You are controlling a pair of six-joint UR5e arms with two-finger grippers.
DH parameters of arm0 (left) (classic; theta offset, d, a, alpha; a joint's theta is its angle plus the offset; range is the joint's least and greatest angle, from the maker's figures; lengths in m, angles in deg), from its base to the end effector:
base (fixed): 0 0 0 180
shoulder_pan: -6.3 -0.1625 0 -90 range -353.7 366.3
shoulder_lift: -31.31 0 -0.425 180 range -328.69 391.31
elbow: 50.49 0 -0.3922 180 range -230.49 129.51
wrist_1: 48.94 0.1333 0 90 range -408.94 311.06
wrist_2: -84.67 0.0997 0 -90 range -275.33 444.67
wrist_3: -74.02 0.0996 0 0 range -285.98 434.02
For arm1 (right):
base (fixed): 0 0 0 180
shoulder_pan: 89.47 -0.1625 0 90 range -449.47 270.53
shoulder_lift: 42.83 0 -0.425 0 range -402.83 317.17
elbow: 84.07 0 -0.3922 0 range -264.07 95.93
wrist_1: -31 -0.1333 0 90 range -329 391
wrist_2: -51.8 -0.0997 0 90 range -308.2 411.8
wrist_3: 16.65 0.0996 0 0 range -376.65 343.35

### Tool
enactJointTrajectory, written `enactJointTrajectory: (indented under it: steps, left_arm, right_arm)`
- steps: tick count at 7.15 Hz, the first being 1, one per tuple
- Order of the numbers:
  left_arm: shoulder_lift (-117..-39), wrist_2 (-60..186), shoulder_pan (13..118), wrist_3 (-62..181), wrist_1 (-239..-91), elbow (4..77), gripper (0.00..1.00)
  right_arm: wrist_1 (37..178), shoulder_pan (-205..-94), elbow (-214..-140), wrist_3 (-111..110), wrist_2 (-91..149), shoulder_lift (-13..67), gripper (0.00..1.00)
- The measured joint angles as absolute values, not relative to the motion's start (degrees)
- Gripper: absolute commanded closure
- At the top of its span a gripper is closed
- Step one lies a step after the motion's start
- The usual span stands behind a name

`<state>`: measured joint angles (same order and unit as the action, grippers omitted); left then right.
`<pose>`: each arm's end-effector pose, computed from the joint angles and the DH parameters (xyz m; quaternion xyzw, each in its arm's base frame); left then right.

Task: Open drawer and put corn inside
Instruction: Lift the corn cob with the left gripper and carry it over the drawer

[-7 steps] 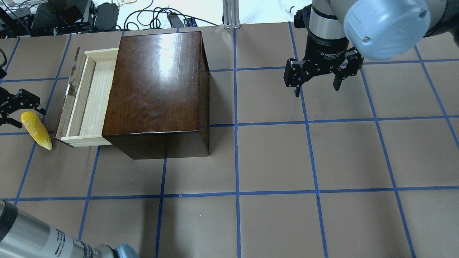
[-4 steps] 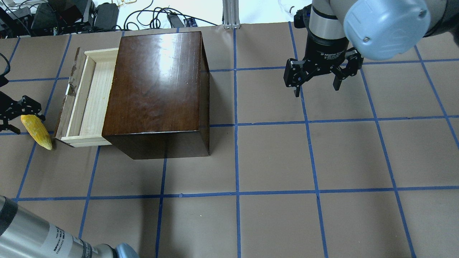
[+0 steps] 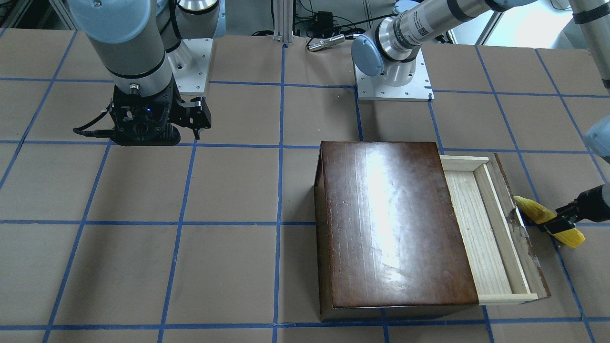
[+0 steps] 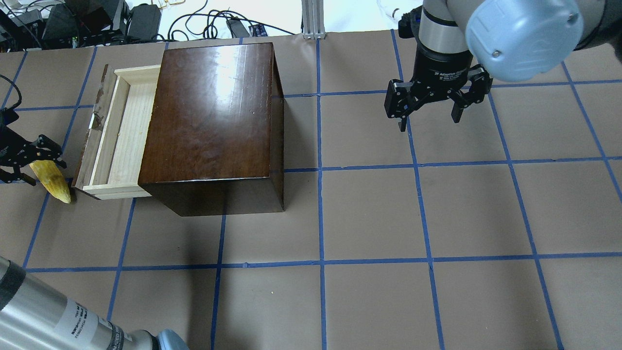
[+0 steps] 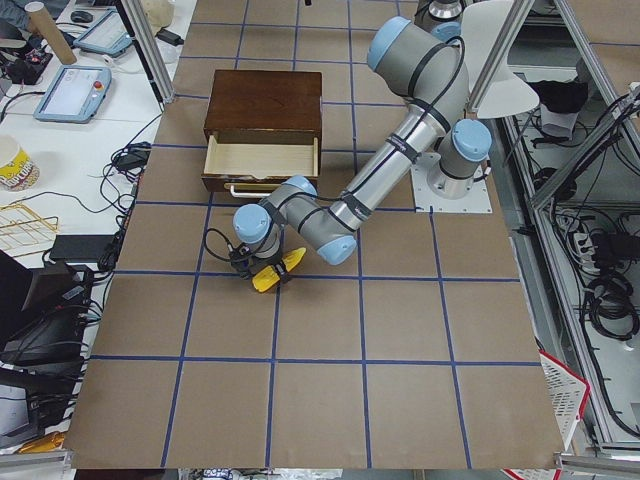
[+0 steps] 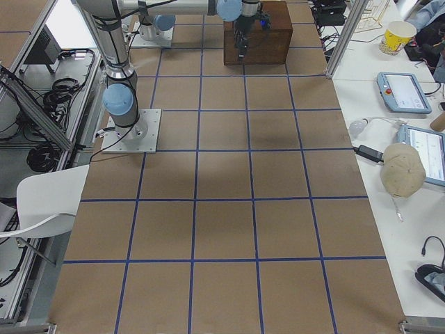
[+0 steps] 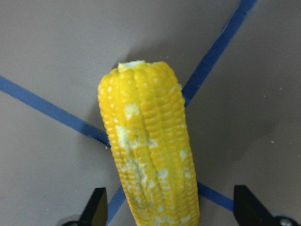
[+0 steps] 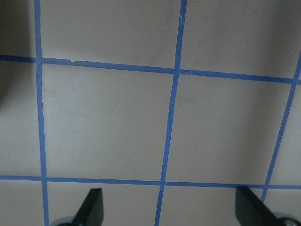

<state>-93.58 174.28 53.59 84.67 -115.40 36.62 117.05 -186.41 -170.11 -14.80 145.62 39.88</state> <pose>0.3490 -0.5756 0.1901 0.2756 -0.9584 -0.0644 0.0362 0.1900 -0.5126 0.4501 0.0464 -0.9964 -0.0607 0.0380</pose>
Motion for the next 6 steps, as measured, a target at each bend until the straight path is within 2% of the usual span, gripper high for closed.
enactJointTrajectory:
  steps: [1,6]
  left_arm:
    - [-93.81,174.49,53.59,84.82,-115.39,36.47,1.00]
    - [-91.01,178.60,54.24,88.02,-117.74,33.84,1.00]
  right_arm:
    - [117.05,-186.41,-170.11,-14.81,145.65,39.88,0.00]
    - [117.05,-186.41,-170.11,-14.87,145.58,39.88,0.00]
